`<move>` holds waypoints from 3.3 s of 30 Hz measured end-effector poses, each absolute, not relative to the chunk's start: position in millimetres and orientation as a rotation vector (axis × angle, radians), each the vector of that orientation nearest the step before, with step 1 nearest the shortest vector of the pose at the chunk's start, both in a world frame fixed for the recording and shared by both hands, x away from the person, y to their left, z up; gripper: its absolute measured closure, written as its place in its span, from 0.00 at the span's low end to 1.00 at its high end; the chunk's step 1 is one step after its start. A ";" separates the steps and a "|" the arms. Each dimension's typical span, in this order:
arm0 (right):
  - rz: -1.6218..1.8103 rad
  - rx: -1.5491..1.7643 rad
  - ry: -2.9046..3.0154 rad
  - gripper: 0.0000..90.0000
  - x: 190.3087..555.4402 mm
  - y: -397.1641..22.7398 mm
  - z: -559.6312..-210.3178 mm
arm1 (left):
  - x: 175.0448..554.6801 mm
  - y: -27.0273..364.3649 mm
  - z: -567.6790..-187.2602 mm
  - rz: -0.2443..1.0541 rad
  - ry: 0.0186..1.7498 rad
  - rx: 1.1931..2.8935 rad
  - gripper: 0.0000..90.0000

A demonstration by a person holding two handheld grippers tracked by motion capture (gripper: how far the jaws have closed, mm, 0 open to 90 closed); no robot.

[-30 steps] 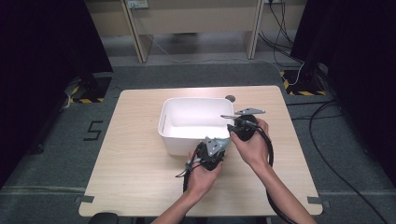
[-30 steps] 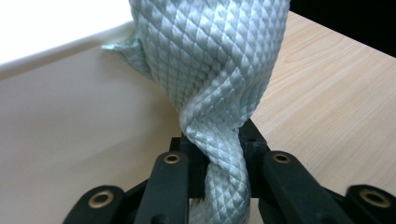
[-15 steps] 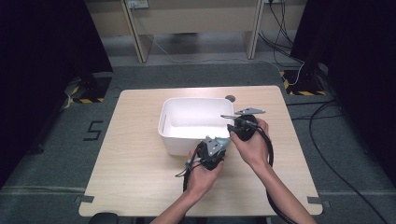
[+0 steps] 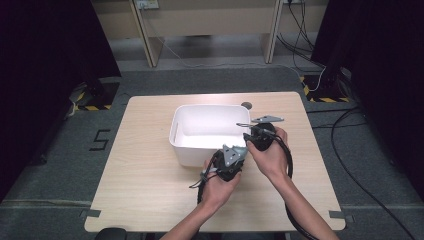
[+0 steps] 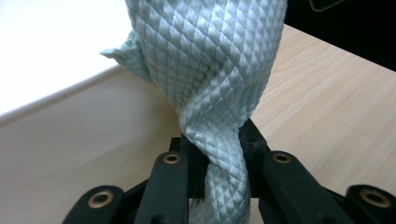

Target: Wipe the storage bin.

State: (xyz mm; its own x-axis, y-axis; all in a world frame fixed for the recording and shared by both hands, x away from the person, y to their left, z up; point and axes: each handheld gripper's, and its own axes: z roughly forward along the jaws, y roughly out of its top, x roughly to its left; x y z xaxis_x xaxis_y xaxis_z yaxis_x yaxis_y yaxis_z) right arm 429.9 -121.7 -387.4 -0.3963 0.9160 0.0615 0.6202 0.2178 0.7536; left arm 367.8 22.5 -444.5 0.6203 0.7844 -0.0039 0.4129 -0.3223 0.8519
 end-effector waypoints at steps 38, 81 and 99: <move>1.013 1.420 2.101 0.77 430.0 -121.6 -387.6 | 373.6 7.8 -486.9 0.572 0.870 2.056 0.86; 0.880 1.345 2.211 0.96 452.7 -127.5 -382.3 | 351.5 278.9 -430.9 0.764 1.257 1.793 0.86; 0.922 1.412 2.287 1.00 399.3 -172.4 -389.6 | 390.6 246.8 -432.8 0.681 1.142 1.868 0.86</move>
